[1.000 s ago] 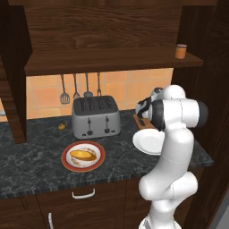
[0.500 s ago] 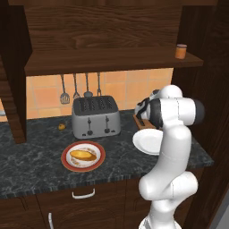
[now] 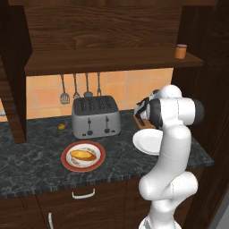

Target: From the different types of pastries on the counter, select a croissant and place it on the cutting board. Then retrieve a jar of jam from the cabinet and place it alongside the croissant on the cutting board.

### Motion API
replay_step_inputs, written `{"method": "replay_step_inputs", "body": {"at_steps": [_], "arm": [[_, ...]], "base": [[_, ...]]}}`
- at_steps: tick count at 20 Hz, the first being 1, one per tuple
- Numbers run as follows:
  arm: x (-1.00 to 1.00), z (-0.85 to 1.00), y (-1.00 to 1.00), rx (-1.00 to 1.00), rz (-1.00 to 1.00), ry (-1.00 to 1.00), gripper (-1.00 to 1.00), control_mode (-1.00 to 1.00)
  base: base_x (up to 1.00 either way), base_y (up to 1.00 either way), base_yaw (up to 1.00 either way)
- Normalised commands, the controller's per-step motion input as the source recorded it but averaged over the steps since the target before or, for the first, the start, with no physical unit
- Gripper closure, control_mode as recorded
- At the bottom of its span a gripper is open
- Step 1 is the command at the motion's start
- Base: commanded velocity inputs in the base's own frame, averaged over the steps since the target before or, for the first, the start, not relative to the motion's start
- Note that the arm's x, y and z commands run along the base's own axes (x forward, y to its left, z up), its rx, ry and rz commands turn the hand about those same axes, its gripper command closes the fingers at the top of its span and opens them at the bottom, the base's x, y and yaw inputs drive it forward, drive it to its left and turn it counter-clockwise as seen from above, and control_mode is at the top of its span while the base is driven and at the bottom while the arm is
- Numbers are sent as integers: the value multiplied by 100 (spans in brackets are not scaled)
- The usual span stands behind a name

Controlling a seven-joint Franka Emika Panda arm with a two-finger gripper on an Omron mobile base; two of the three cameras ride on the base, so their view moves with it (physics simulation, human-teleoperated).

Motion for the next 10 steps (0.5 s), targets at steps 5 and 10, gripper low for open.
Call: {"method": "replay_step_inputs", "body": {"at_steps": [5, 10], "arm": [[0, -1, 0, 3, 0, 0, -100, -100], [0, 0, 0, 0, 0, 0, -100, -100]], "base": [[0, 0, 0], [0, 0, 0]]}}
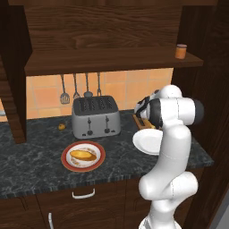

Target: From the different types of pastries on the counter, select a croissant and place it on the cutting board. Then retrieve a jar of jam from the cabinet and place it alongside the croissant on the cutting board.

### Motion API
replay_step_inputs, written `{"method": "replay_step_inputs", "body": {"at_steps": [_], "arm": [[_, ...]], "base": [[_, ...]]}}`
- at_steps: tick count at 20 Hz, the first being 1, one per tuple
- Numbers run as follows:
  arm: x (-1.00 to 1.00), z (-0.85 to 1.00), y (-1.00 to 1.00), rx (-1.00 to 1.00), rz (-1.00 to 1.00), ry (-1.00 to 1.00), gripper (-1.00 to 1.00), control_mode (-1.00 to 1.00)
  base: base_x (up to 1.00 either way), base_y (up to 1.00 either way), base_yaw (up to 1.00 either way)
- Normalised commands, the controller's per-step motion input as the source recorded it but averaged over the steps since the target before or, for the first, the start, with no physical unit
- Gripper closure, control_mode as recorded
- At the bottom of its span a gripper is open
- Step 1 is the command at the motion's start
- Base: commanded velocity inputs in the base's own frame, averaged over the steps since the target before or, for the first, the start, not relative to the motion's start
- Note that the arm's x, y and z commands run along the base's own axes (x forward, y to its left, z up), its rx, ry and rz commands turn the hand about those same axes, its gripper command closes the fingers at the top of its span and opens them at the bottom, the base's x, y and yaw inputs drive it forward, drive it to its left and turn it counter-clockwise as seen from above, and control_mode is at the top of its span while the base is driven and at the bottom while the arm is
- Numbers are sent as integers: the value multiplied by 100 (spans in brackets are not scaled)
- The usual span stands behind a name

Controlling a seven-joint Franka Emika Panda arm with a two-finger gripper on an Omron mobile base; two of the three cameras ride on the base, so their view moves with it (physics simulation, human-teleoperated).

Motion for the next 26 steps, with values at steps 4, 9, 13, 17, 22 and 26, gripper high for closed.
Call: {"method": "replay_step_inputs", "body": {"at_steps": [4, 9, 13, 17, 22, 26], "arm": [[0, 12, 0, 0, 0, 0, -100, -100], [-4, 48, 0, 0, 0, -3, -100, -100], [-35, 58, 0, 0, 0, -6, -100, -100], [-56, 48, 0, 0, 0, -7, -100, -100], [-46, 70, 0, -3, 0, -4, -100, -100], [-41, 71, 0, -8, -2, -3, -100, -100]], "base": [[0, 0, 0], [0, 0, 0], [0, 0, 0], [0, 0, 0], [0, 0, 0], [0, 0, 0]]}}
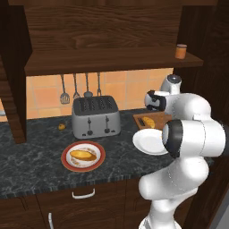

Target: From the different types of pastries on the counter, select a croissant and place it on the cutting board. Then retrieve a jar of jam from the cabinet and place it alongside the croissant on the cutting board.

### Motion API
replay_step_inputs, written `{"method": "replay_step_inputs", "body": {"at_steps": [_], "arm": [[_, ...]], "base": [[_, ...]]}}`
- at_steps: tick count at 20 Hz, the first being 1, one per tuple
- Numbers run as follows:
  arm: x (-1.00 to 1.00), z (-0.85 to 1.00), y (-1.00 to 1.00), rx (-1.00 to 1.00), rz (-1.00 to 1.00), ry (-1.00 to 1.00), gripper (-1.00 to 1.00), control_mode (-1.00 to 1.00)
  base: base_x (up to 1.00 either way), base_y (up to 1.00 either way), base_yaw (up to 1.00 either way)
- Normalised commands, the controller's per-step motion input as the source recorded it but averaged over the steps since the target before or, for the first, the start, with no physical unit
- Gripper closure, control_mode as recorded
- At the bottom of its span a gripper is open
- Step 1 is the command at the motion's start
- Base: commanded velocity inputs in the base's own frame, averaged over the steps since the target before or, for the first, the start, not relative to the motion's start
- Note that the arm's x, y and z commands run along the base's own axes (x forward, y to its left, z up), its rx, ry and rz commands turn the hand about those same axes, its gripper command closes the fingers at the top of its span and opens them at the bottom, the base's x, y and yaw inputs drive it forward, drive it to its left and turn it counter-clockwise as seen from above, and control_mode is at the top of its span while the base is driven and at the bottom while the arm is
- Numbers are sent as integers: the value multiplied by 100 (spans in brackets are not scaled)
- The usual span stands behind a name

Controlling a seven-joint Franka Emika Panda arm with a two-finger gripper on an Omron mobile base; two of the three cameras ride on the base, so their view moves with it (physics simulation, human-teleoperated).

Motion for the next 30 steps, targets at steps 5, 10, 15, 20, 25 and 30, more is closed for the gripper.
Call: {"method": "replay_step_inputs", "body": {"at_steps": [5, 10, 15, 20, 25, 30], "arm": [[-47, 43, 4, -8, -4, 0, -100, -100], [-43, 14, 7, -1, -1, -2, -100, -100], [-88, 34, 0, 1, 0, -6, -100, -100], [-46, 62, 2, 5, 0, 0, -100, -100], [-33, 55, 7, -2, -2, 0, -100, -100], [-45, 53, 14, -1, -1, 0, -100, -100]], "base": [[0, 0, 0], [0, 0, 0], [0, 0, 0], [0, 0, 0], [0, 0, 0], [0, 0, 0]]}}
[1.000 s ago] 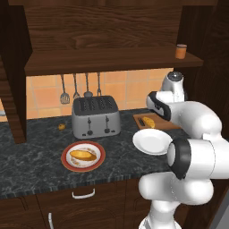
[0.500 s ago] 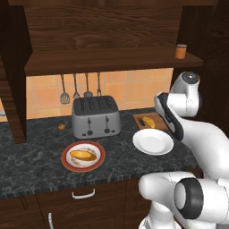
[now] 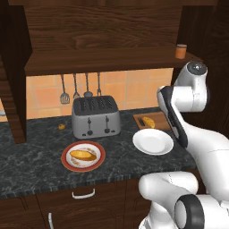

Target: From the different types of pastries on the counter, select a croissant and place it on the cutting board. Then retrieve a jar of jam from the cabinet and place it alongside the croissant on the cutting board.

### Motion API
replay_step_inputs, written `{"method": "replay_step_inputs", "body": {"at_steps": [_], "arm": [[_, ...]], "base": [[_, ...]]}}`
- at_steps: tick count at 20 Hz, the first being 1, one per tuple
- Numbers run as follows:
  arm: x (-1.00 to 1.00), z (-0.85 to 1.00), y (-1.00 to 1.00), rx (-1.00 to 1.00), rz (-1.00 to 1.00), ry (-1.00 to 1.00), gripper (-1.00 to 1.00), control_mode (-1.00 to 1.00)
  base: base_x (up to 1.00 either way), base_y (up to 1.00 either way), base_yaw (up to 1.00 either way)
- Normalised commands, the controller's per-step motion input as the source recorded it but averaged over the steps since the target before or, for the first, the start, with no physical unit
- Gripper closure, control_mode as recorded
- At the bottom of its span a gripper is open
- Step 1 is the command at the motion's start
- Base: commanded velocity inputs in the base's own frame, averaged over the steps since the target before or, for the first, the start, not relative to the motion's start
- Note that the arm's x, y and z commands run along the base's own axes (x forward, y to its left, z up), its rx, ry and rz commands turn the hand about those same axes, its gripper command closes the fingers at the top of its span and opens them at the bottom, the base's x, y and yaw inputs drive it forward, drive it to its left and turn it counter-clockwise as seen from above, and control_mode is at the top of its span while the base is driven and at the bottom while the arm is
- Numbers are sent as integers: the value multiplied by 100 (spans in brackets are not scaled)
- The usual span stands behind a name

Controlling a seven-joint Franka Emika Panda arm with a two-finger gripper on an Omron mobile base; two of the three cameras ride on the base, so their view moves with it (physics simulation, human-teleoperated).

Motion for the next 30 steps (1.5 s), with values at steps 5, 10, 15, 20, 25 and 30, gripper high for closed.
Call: {"method": "replay_step_inputs", "body": {"at_steps": [5, 10, 15, 20, 25, 30], "arm": [[-23, 84, 18, 0, -1, -8, -100, -100], [-20, 80, 12, 0, -4, -9, -100, -100], [-17, 86, 0, 0, -3, -8, -100, -100], [6, 59, 0, -6, 0, -3, -100, -100], [26, 46, -6, -3, -7, -3, -100, -100], [13, -9, 0, 0, -2, 0, -100, -100]], "base": [[0, 0, 0], [0, 0, 0], [0, 0, 0], [0, 0, 0], [0, 0, 0], [0, 0, 0]]}}
